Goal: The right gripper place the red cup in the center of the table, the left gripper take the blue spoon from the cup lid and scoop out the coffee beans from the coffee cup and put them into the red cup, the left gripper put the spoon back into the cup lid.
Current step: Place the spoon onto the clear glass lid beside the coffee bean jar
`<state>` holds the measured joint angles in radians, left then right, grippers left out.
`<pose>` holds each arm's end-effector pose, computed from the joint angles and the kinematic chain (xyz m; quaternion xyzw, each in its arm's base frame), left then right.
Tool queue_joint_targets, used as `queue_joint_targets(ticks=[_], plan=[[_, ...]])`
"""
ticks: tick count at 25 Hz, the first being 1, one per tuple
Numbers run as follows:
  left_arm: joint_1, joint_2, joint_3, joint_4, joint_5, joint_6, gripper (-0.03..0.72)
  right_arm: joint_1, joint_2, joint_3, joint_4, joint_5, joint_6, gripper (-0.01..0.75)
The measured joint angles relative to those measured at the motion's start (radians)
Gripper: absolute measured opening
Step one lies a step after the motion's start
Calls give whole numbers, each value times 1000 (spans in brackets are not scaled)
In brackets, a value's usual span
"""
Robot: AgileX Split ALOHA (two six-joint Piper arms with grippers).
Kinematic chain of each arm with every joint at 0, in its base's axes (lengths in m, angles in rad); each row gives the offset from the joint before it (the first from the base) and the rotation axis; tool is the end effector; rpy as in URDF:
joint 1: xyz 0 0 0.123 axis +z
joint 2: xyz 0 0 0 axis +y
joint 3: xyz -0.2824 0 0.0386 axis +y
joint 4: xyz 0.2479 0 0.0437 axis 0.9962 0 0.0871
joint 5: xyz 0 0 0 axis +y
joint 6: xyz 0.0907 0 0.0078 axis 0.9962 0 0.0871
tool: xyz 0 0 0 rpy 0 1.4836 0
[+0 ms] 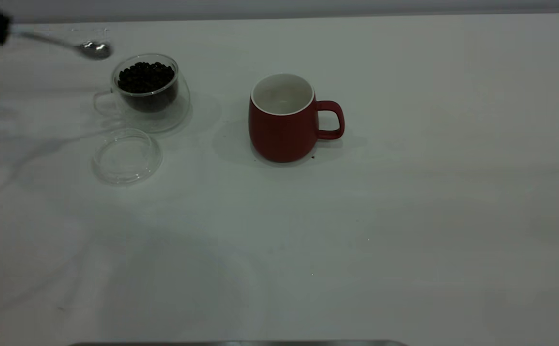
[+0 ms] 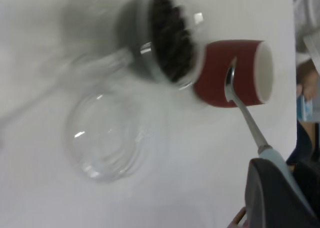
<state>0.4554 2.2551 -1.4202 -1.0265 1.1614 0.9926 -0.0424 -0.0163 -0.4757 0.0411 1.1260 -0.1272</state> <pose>0.3945 0.1136 0.1067 -0.0310 0.8992 -0.4051 0.1624 -0.0073 0.0037 0.2652 -0.0383 0.8707 -0.0211 0.4898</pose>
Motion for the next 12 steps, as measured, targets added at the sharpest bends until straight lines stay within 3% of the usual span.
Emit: queue_joint_targets(ticks=[4, 12], plan=[[53, 2, 43, 34, -1, 16, 114, 0, 0, 0, 0, 0, 0, 587], [25, 112, 58, 22, -13, 30, 113, 0, 0, 0, 0, 0, 0, 587]])
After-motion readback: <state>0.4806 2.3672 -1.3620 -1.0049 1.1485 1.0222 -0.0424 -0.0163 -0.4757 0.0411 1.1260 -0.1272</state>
